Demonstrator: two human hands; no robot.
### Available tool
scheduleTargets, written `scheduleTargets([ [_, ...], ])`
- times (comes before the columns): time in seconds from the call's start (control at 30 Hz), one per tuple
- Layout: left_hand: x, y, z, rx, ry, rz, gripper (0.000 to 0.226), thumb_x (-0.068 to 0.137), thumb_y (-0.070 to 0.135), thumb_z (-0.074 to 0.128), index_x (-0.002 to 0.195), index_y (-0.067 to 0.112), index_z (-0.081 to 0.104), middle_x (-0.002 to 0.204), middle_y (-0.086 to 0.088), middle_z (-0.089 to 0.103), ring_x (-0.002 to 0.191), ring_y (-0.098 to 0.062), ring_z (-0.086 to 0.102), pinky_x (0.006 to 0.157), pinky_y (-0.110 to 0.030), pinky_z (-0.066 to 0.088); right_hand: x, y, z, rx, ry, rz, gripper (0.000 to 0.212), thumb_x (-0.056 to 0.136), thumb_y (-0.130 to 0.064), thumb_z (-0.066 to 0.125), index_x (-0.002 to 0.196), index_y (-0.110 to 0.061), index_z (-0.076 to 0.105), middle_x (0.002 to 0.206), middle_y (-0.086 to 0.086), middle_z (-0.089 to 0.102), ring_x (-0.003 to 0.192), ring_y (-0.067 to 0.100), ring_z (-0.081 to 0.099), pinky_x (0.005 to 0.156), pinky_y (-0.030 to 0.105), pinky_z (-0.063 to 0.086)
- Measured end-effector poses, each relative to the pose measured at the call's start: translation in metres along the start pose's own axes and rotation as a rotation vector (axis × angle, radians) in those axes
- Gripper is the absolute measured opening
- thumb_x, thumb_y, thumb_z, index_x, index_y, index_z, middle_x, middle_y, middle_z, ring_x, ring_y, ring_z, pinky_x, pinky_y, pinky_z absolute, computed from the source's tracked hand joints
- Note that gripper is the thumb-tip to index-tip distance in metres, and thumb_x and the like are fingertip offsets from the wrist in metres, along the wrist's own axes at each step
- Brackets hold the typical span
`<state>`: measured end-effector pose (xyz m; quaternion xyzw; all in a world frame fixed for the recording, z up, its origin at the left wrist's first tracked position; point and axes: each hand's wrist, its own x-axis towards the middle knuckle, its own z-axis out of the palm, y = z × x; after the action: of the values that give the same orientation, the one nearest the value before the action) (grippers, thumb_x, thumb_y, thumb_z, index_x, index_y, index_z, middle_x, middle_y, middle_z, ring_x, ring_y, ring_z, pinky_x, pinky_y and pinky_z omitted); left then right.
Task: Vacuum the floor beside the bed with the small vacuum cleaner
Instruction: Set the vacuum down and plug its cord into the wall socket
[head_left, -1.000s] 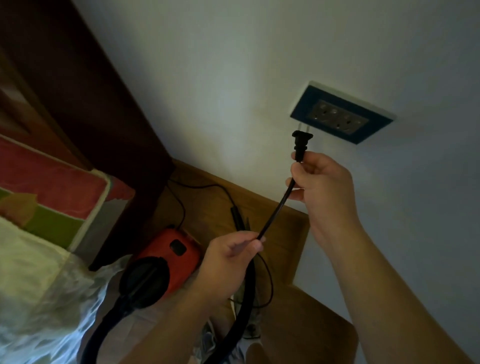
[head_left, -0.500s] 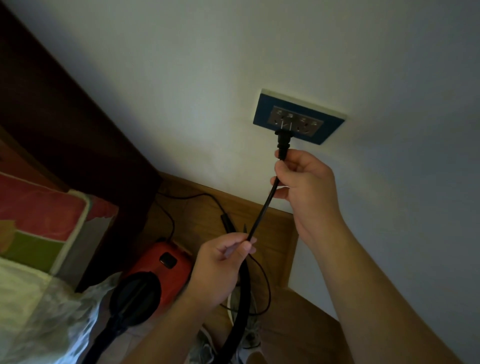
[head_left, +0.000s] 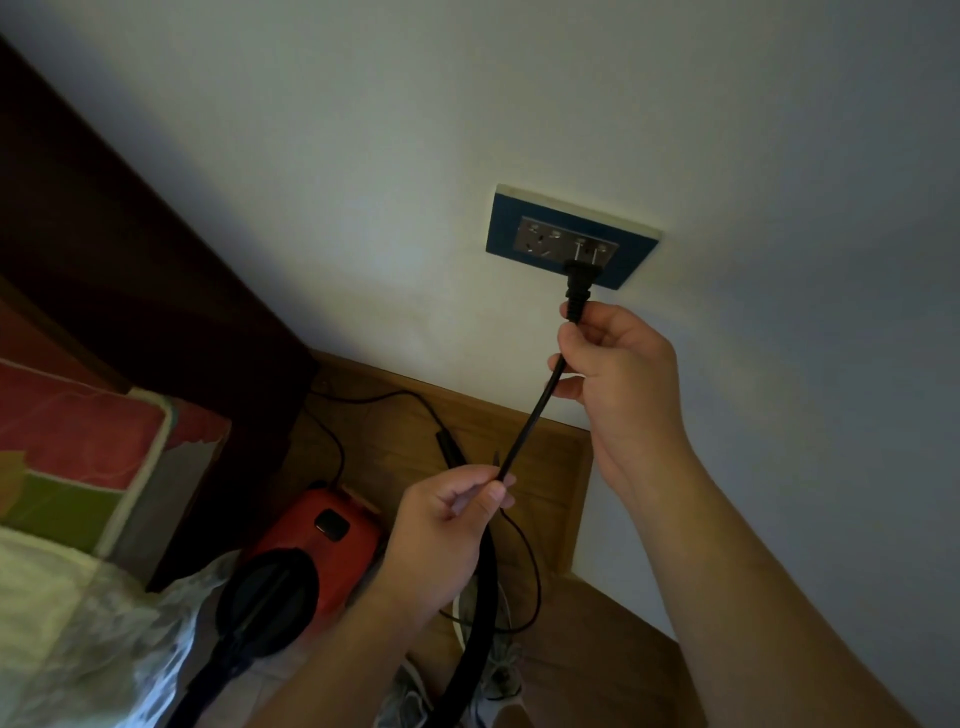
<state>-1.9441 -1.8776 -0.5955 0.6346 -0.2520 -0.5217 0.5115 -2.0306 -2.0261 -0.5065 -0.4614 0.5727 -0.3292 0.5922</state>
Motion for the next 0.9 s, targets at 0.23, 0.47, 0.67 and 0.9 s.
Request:
scheduleTargets([
  [0.23,0.003,0.002,0.000,0.005,-0.011,0.000,0.024,0.097,0.000,0.060,0.095,0.020,0.074,0.084,0.002,0.077,0.087,-0.007,0.073,0.079,-0.016,0.054,-0.001,-0.005,0.001,0.003,0.011,0.011,0.019,0.098,-0.012,0.059,0.112,-0.018,0.069,0.092,-0.003,0.066,0.082,0.012,0.065,0.062,0.019,0.053],
  [0.47,0.009,0.001,-0.001,0.025,-0.026,0.020,0.022,0.096,0.003,0.060,0.096,0.021,0.074,0.085,0.006,0.078,0.087,-0.008,0.073,0.081,-0.017,0.054,0.001,-0.010,0.009,0.003,0.071,0.039,0.015,0.099,-0.028,0.058,0.098,-0.019,0.071,0.081,-0.004,0.065,0.075,0.011,0.064,0.060,0.019,0.052],
  [0.67,0.016,0.005,-0.004,0.012,-0.040,0.029,0.014,0.093,0.014,0.063,0.097,0.022,0.074,0.088,0.006,0.078,0.090,-0.011,0.074,0.083,-0.020,0.056,0.001,-0.016,0.016,0.087,0.128,0.066,0.020,0.098,-0.025,0.061,0.084,-0.017,0.071,0.069,-0.002,0.064,0.059,0.007,0.061,0.058,0.021,0.053],
  [0.9,0.017,0.008,-0.004,0.075,-0.056,0.048,0.021,0.095,0.007,0.064,0.096,0.025,0.075,0.087,0.007,0.078,0.087,-0.008,0.074,0.080,-0.019,0.056,0.002,-0.016,0.022,0.198,0.183,0.057,0.018,0.096,-0.018,0.063,0.083,-0.010,0.071,0.062,-0.002,0.062,0.054,0.008,0.058,0.052,0.021,0.050],
])
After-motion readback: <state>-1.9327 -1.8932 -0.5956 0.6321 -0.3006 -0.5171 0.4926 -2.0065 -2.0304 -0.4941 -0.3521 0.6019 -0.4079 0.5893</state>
